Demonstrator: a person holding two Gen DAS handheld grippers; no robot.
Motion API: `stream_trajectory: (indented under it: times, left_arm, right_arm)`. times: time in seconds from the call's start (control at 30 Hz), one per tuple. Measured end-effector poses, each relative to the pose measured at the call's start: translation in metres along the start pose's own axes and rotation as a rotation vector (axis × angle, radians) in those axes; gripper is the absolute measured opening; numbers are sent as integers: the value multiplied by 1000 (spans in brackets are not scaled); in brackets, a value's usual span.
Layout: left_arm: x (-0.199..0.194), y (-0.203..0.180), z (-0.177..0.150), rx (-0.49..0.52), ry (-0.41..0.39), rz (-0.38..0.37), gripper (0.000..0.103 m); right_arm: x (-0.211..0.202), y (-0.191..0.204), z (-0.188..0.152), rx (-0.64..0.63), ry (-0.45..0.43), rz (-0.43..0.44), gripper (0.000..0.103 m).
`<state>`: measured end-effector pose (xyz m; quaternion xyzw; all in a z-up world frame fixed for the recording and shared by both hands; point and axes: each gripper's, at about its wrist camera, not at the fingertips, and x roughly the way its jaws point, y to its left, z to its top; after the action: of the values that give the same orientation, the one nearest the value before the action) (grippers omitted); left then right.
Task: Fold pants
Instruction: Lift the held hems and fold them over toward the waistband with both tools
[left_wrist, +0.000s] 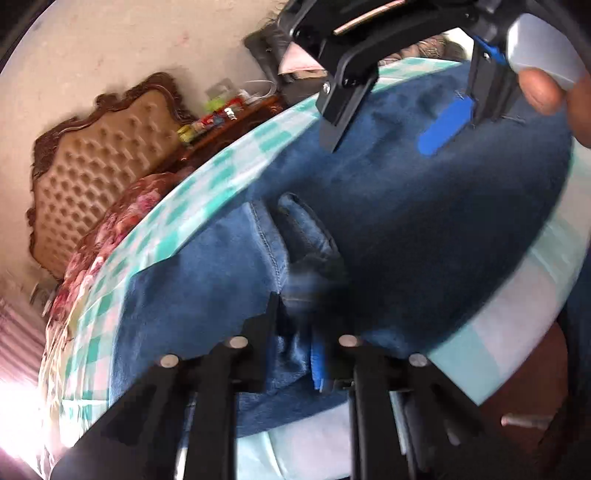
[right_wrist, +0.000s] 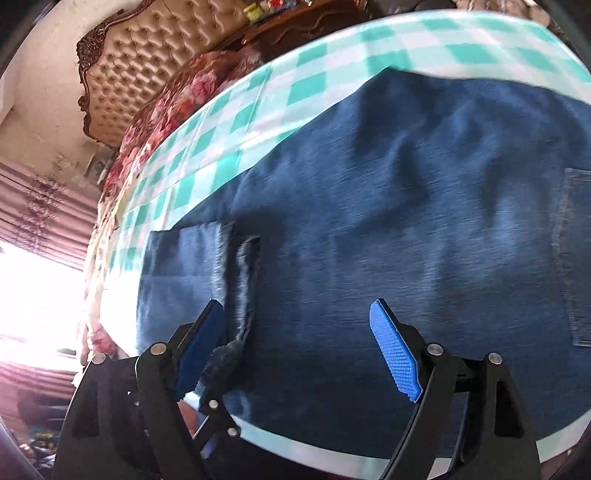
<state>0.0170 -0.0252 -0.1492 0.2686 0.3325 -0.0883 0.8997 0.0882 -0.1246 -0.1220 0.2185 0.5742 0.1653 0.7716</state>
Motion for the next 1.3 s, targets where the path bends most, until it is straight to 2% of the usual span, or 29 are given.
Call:
stream_trajectory:
  times: [0.2, 0.3, 0.5, 0.53, 0.57, 0.6, 0.67, 0.77, 0.83, 0.9, 0.97, 1.0, 1.07, 1.1, 1.13, 1.27, 1.3]
  left_arm:
    - [-15, 24, 3, -82, -73, 4, 13]
    - [-19, 27, 7, -106, -90, 3, 12]
    - [-30, 31, 8, -105, -108, 10, 11]
    - [-30, 27, 9, -88, -110, 18, 11]
    - [-33, 23, 9, -77, -113, 27, 11]
    - [-34, 20, 10, -65, -116, 43, 11]
    - [-39, 15, 16, -47, -130, 74, 11]
    - [-41, -1, 29, -45, -156, 49, 11]
    - [-36, -21, 35, -22, -156, 14, 11]
    - [-18, -43, 35, 15, -121, -26, 11]
    - [-8, -53, 32, 15, -100, -39, 12]
    - [-4, -55, 30, 10, -91, -40, 17]
    - [-3, -55, 27, 7, -94, -44, 30]
    - [-3, -56, 27, 7, -99, -37, 37]
    - [-2, -55, 27, 10, -99, -34, 37]
    - [1, -62, 29, 37, -88, -37, 34]
    - [4, -63, 29, 38, -81, -48, 24]
  right_arm:
    - [36, 24, 18, 40, 144, 112, 80]
    - [54, 33, 24, 67, 192, 122, 80]
    - [77, 61, 40, 33, 204, 124, 78]
    - [78, 67, 44, 7, 190, 121, 56]
    - [79, 73, 46, -24, 178, 103, 39]
    - [77, 80, 49, -70, 156, 50, 17]
    - [65, 85, 50, -115, 120, 64, 11]
    - [40, 75, 50, -172, 52, 36, 10]
    - [39, 55, 51, -167, 59, 12, 10]
    - [47, 34, 52, -173, 81, -20, 10]
    - [56, 15, 52, -160, 99, -2, 10]
    - [58, 14, 54, -156, 93, 23, 14]
    - [52, 10, 55, -150, 83, 48, 28]
    - [49, 9, 56, -150, 70, 57, 45]
    - [47, 10, 58, -153, 57, 66, 57]
    - [52, 16, 62, -164, 53, 54, 58]
    - [53, 17, 63, -169, 49, 52, 58]
